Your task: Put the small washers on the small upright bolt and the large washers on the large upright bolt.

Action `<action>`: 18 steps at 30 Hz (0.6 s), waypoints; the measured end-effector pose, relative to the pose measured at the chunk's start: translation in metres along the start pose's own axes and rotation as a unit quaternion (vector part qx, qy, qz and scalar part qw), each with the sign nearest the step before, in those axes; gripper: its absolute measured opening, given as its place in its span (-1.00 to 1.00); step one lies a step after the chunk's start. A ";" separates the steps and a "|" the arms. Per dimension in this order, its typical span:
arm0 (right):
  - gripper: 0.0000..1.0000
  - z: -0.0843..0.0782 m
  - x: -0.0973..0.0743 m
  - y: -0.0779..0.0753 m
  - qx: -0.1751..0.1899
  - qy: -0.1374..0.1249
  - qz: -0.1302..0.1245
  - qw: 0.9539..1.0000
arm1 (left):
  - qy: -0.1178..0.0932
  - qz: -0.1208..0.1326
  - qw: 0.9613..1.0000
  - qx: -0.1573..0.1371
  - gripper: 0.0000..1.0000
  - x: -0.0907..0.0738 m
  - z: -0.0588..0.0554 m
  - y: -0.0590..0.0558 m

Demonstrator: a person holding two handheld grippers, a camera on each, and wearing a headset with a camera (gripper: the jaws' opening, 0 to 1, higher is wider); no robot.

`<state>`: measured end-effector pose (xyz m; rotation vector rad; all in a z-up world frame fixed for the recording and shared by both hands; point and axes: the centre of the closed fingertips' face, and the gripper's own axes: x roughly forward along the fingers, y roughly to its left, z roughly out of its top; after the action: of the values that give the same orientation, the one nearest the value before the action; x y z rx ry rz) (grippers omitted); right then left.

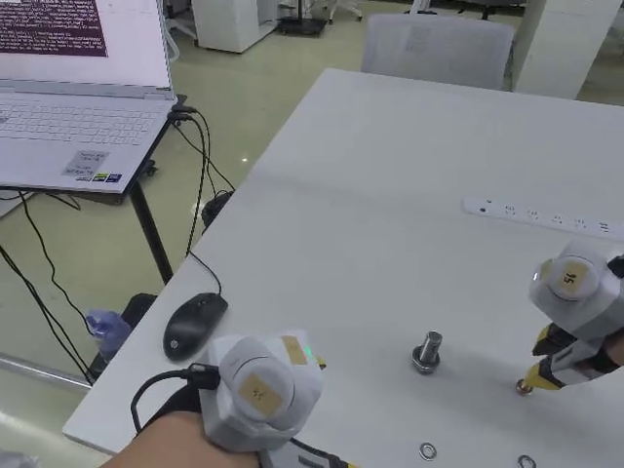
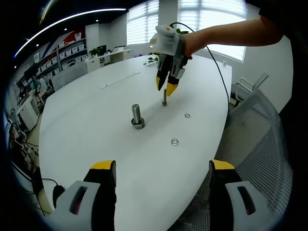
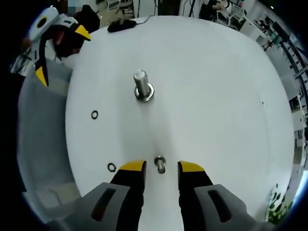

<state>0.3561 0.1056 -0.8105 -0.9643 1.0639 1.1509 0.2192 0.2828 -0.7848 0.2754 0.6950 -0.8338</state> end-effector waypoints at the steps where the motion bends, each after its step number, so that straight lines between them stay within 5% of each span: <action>1: -0.45 0.001 -0.002 0.001 -0.001 -0.003 0.000 1.000 | 0.000 0.000 1.000 -0.001 0.58 0.000 0.000 -0.001; 8: -0.45 0.000 -0.015 0.015 -0.007 -0.013 0.001 1.000 | 0.000 -0.001 1.000 -0.001 0.58 0.000 -0.001 -0.007; 18: -0.46 -0.018 -0.009 0.041 -0.007 -0.013 0.016 1.000 | -0.005 0.002 1.000 0.006 0.58 -0.002 0.002 -0.012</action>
<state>0.3128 0.0925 -0.8078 -0.9443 1.0548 1.1950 0.2106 0.2752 -0.7813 0.2829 0.6814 -0.8358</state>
